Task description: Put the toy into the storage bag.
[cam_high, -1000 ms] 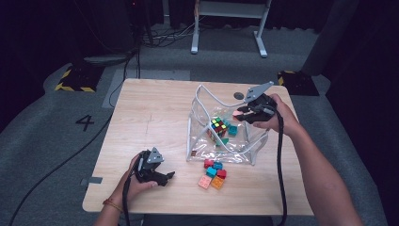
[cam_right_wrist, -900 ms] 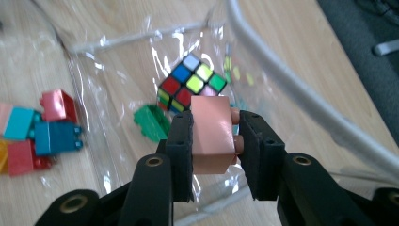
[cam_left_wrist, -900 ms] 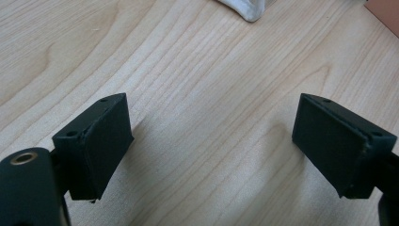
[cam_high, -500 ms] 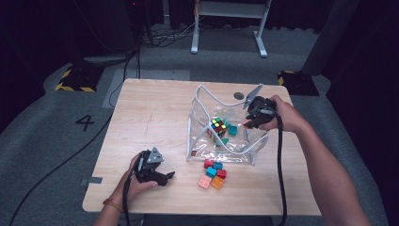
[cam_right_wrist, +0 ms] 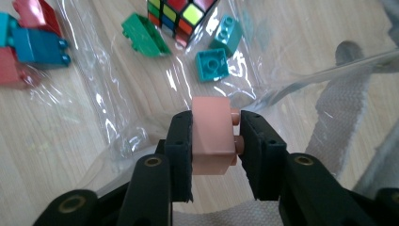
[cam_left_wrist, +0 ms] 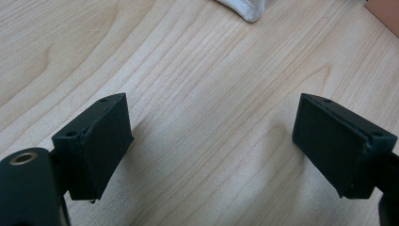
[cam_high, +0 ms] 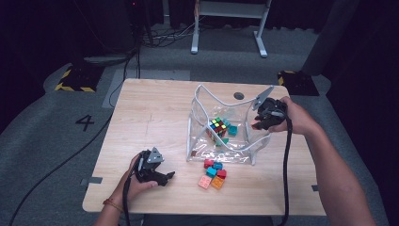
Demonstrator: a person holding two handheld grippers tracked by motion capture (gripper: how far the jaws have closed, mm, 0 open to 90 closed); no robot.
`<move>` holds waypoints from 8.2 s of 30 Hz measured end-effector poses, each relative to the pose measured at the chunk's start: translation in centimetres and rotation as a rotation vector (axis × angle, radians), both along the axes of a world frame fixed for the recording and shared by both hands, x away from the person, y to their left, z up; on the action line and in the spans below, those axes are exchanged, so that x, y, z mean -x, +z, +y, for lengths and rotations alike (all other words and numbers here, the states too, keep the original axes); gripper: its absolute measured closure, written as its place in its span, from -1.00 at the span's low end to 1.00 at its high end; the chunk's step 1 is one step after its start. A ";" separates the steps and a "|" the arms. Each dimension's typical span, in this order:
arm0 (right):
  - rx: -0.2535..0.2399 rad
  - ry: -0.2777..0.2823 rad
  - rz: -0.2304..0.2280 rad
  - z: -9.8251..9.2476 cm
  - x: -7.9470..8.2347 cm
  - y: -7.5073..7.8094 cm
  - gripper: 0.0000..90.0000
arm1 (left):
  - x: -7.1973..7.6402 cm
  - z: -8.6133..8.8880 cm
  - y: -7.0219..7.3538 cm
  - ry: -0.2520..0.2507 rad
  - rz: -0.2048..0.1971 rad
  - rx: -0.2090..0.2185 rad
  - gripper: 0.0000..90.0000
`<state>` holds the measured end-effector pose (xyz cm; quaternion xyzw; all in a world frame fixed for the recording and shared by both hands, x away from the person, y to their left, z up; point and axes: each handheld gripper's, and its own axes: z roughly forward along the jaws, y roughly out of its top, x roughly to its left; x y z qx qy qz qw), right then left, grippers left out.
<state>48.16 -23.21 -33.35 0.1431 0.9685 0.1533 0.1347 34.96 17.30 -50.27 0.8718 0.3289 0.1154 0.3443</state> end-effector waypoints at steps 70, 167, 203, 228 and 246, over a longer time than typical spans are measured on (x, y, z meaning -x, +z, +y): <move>-0.634 -0.159 -0.282 -9.6 12.9 -5.9 -0.45 | 0.0 0.0 0.0 0.002 0.000 -0.001 -0.73; -0.537 -0.123 -0.121 -7.5 13.7 -13.1 0.51 | 0.1 0.0 0.0 -0.001 0.000 -0.003 -0.72; -0.584 -0.328 -0.327 -13.2 6.8 -4.5 0.52 | 0.1 0.0 0.0 0.001 0.003 0.001 -0.72; -0.595 -0.220 -0.402 -9.7 4.3 3.6 0.52 | 0.0 0.0 0.0 0.002 0.000 0.000 -0.73; -0.541 0.006 -0.317 -3.8 4.4 4.5 0.52 | 0.0 0.0 0.0 -0.002 0.000 -0.003 -0.73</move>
